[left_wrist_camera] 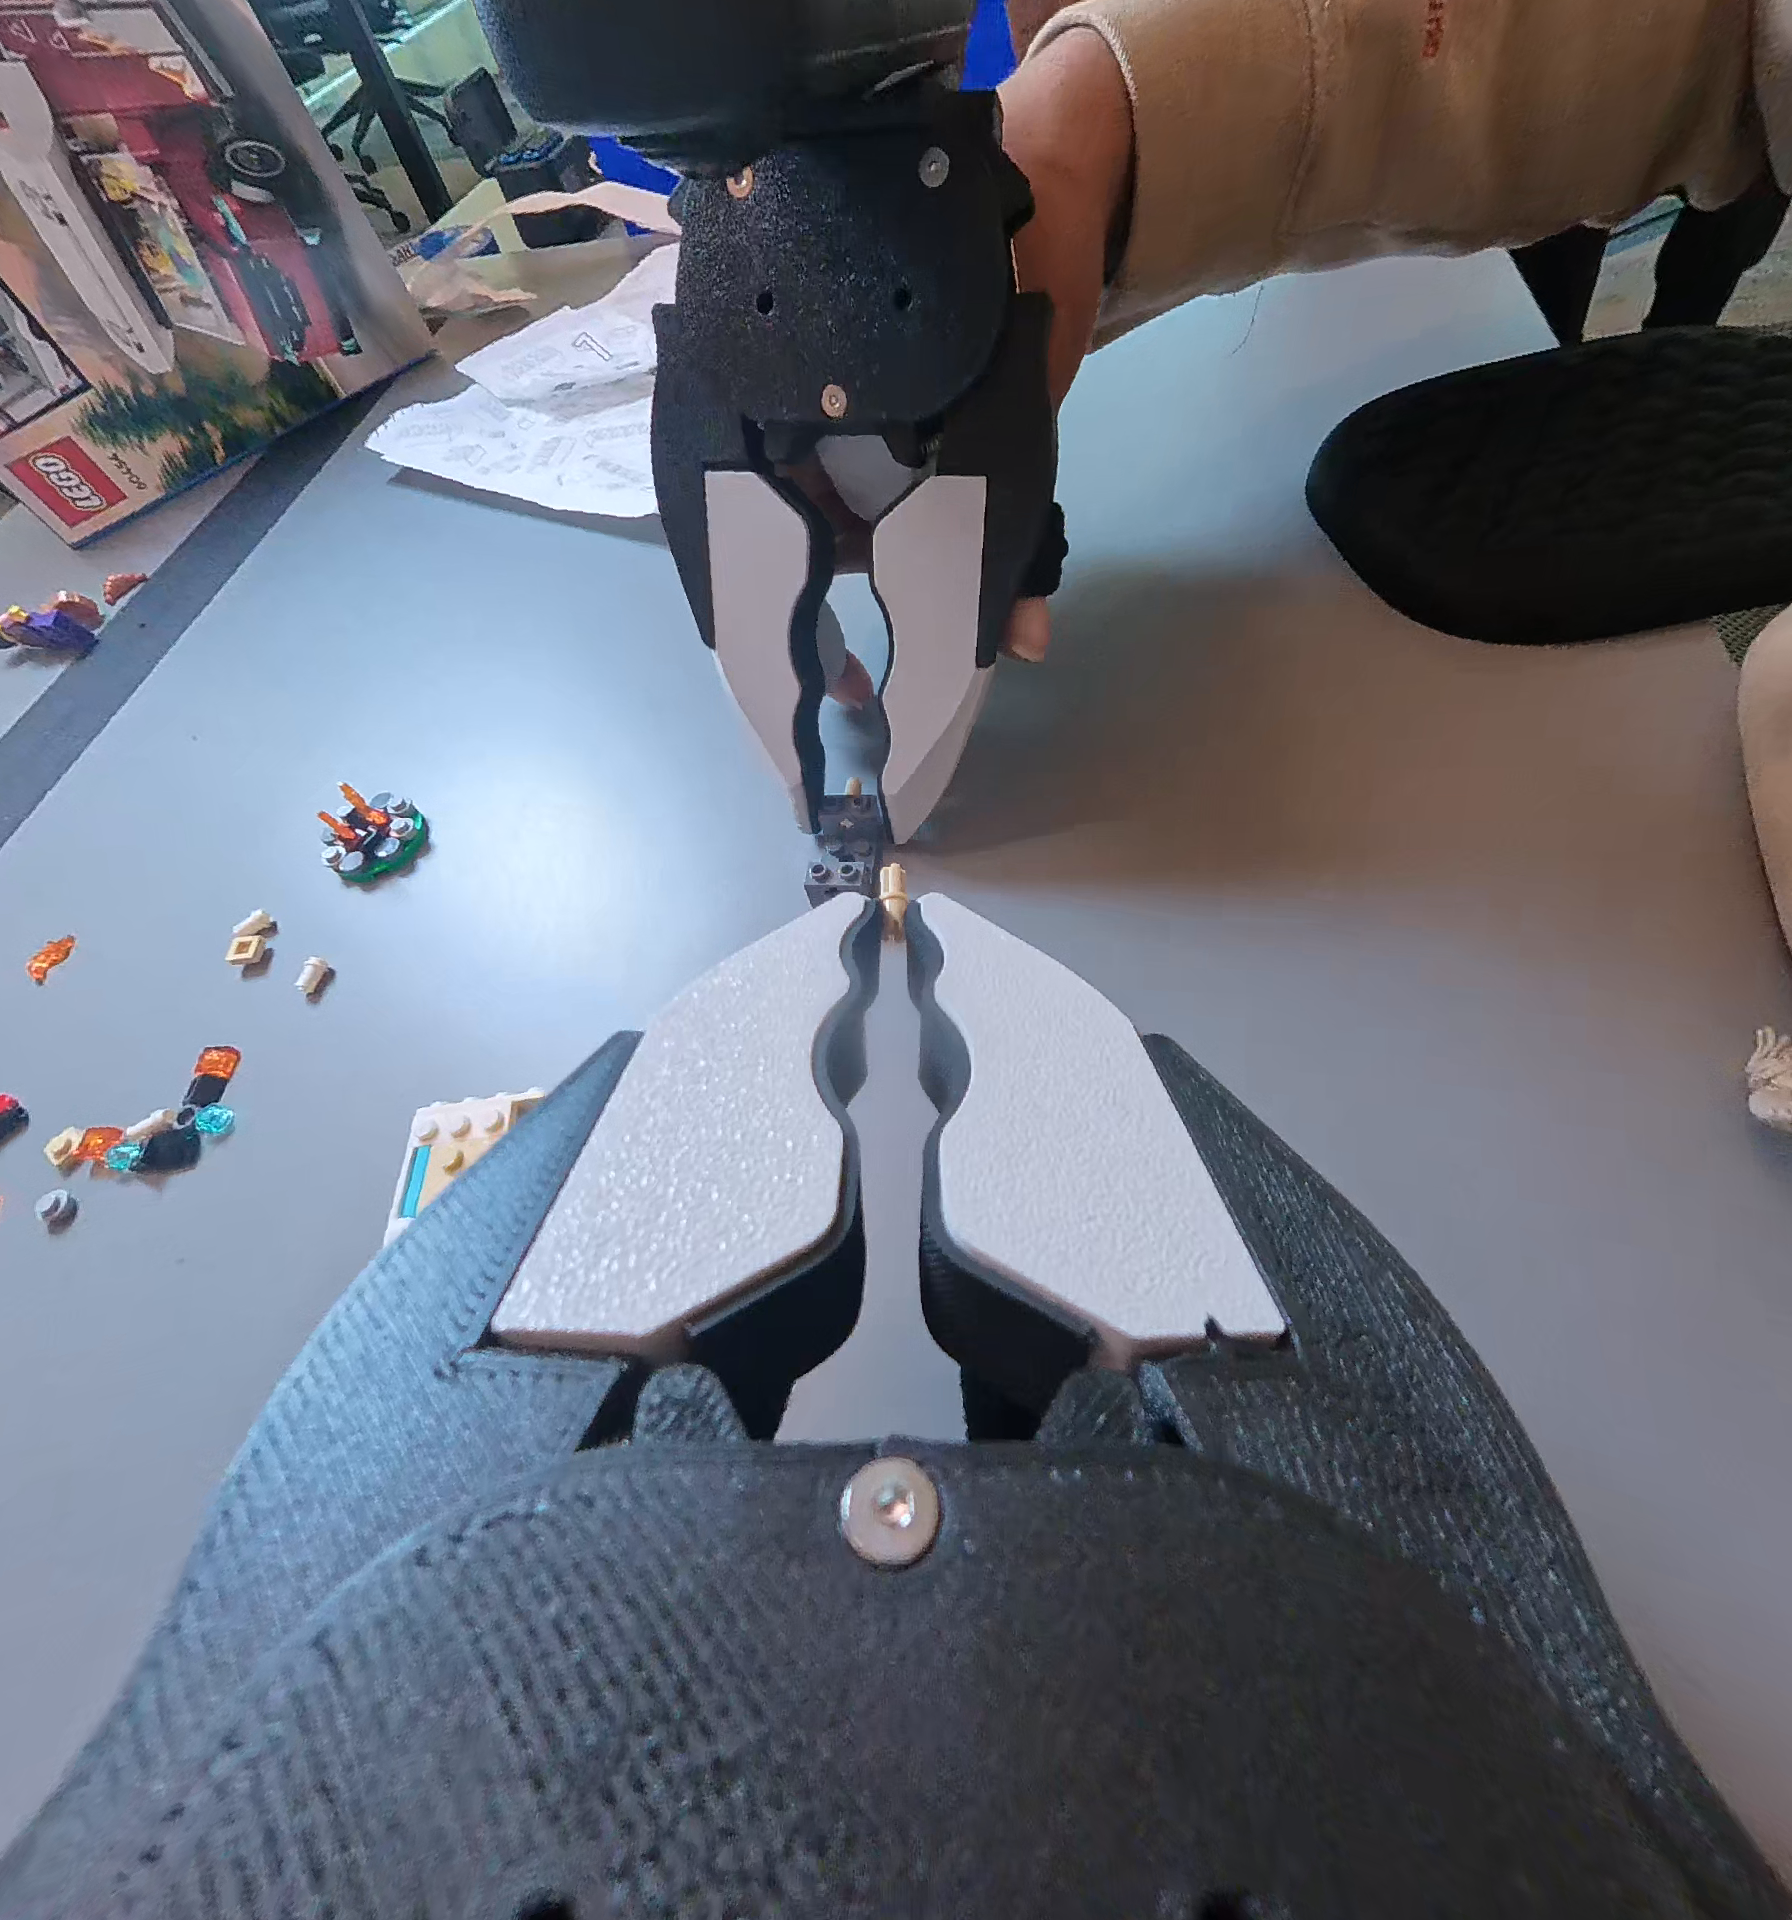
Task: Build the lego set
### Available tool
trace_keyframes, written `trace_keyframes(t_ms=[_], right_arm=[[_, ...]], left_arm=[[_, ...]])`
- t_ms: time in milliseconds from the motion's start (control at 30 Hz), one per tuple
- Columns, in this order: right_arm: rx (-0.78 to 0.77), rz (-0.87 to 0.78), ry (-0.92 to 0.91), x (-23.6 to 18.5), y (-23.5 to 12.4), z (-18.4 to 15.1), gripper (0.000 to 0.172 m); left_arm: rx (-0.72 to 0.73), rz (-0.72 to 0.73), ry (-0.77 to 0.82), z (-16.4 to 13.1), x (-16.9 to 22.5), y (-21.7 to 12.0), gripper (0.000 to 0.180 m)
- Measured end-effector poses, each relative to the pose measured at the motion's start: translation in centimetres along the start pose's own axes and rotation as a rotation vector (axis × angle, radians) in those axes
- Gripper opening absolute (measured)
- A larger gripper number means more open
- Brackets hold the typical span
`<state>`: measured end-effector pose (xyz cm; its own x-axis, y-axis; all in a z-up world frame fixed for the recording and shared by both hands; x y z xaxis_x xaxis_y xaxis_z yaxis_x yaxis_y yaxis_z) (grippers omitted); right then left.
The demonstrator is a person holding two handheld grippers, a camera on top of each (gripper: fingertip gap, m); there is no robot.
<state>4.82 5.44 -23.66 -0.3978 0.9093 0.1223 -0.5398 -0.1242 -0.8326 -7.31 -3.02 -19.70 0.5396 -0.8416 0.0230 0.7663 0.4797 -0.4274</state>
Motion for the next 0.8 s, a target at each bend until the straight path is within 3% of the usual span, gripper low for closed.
trace_keyframes(t_ms=[167,433,800], right_arm=[[0.039,-0.012,-0.060,-0.5,0.2,0.6,0.017],[0.286,-0.153,-0.096,-3.5,-2.1,2.8,0.017],[0.263,-0.177,-0.120,-4.7,-1.0,2.8,0.017]], left_arm=[[-0.016,-0.009,-0.008,-0.3,0.0,0.2,0.004],[-0.037,-0.048,-0.015,-0.6,0.6,0.6,0.004],[-0.082,-0.088,-0.017,-1.2,1.4,1.2,0.004]])
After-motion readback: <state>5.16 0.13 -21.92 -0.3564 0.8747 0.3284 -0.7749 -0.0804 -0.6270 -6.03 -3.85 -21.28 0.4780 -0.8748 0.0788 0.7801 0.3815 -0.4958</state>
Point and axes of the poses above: each gripper's, where its closed fingertips meet, y out along the fingers, z out of its top, x = y × z across the jaws, the point moved 6 cm from there along -y, back along the fingers, and after that the axes turned 10 degrees about -y, right-handed, at the moved point
